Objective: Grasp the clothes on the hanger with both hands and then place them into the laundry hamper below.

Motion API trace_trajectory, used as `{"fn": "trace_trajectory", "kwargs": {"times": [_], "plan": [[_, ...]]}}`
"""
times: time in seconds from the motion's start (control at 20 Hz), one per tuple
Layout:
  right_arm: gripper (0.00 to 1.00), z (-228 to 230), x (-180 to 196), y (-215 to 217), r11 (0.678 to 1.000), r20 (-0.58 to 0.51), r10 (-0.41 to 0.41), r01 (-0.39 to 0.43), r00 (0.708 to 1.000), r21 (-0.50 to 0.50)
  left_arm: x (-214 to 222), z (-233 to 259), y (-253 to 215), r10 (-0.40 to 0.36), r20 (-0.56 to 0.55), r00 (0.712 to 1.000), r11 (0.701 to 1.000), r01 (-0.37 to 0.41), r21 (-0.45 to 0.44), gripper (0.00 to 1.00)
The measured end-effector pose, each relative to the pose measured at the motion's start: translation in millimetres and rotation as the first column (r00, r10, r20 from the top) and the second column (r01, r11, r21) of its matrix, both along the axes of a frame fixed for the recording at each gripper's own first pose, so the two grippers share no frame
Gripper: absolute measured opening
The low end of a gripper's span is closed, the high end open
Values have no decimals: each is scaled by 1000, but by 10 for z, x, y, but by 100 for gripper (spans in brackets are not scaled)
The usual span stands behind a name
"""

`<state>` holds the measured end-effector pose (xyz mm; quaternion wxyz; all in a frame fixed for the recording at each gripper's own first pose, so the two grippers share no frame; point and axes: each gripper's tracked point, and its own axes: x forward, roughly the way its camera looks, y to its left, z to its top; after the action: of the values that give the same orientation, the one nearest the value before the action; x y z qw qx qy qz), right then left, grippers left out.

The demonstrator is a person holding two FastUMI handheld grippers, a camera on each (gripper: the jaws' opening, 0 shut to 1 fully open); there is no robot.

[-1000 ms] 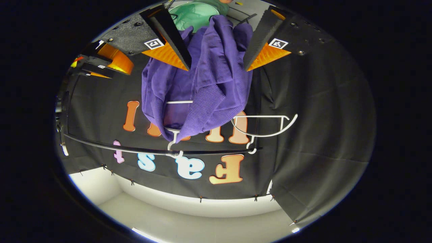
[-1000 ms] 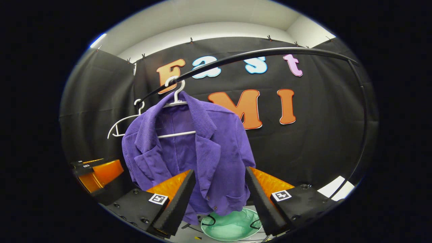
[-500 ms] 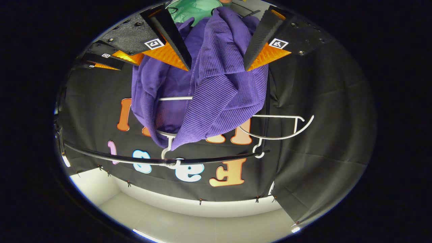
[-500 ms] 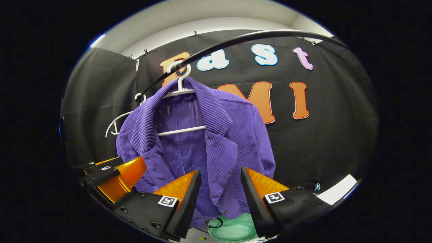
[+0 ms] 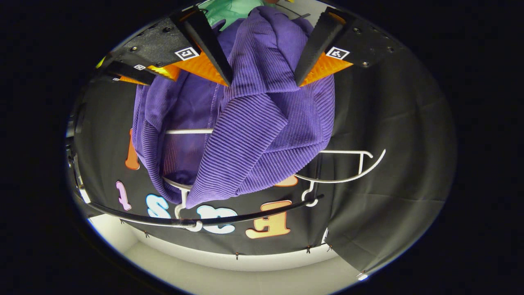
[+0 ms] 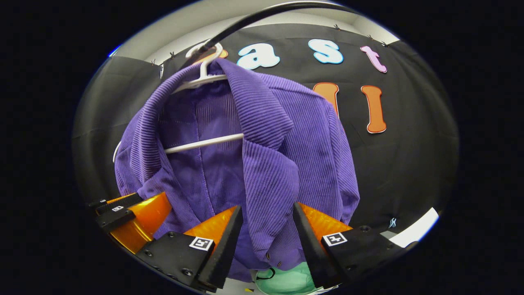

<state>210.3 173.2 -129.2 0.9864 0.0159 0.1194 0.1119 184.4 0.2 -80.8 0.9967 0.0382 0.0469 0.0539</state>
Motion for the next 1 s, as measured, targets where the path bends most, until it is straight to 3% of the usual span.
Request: {"fn": "trace_trajectory", "kwargs": {"times": [0.1, 0.15, 0.2, 0.25, 0.35, 0.45, 0.6, 0.65, 0.7, 0.9, 1.0], "plan": [[82, -117, 68, 4, 1000, -24, -14, 15, 1000, 20, 31, -47, 60, 22, 11, 1000, 1000, -22, 5, 97], [71, -148, 125, 3, 999, -39, -19, 20, 999, 26, 62, -79, 49, 22, 2, 1000, 1000, -22, 2, 97], [83, -168, 156, 18, 999, -51, -14, 16, 999, 35, 100, -102, 21, 14, -5, 1000, 1000, -14, 5, 96], [77, -202, 166, 7, 999, -62, -11, 14, 998, 42, 154, -106, 7, 1, -3, 1000, 1000, -1, 8, 95], [38, -180, 152, 14, 998, -70, 2, 3, 998, 67, 141, -109, 91, 18, -8, 1000, 1000, -18, 20, 50], [21, -154, 140, 24, 994, -83, 36, -27, 996, 102, 83, -11, 100, 5, 15, 1000, 1000, -5, 1, 4], [21, -167, 63, 30, 984, -105, 97, -79, 990, 157, 39, -18, 77, -100, -14, 995, 993, 99, -62, 0], [21, -169, 58, -57, 986, -114, 80, -61, 990, 158, 9, 11, 103, -122, -24, 992, 991, 121, -62, 0], [8, -154, 58, -133, 985, -107, 70, -52, 992, 164, 0, 51, 112, -149, -29, 988, 987, 147, -61, 0], [8, -102, -40, -199, 990, -134, 37, -18, 990, 138, -147, 139, 204, -246, -75, 966, 969, 243, -47, 0], [8, -23, -112, -119, 988, -155, 63, -39, 986, 150, -194, 182, 224, -275, -92, 957, 962, 273, -27, 0]]}}
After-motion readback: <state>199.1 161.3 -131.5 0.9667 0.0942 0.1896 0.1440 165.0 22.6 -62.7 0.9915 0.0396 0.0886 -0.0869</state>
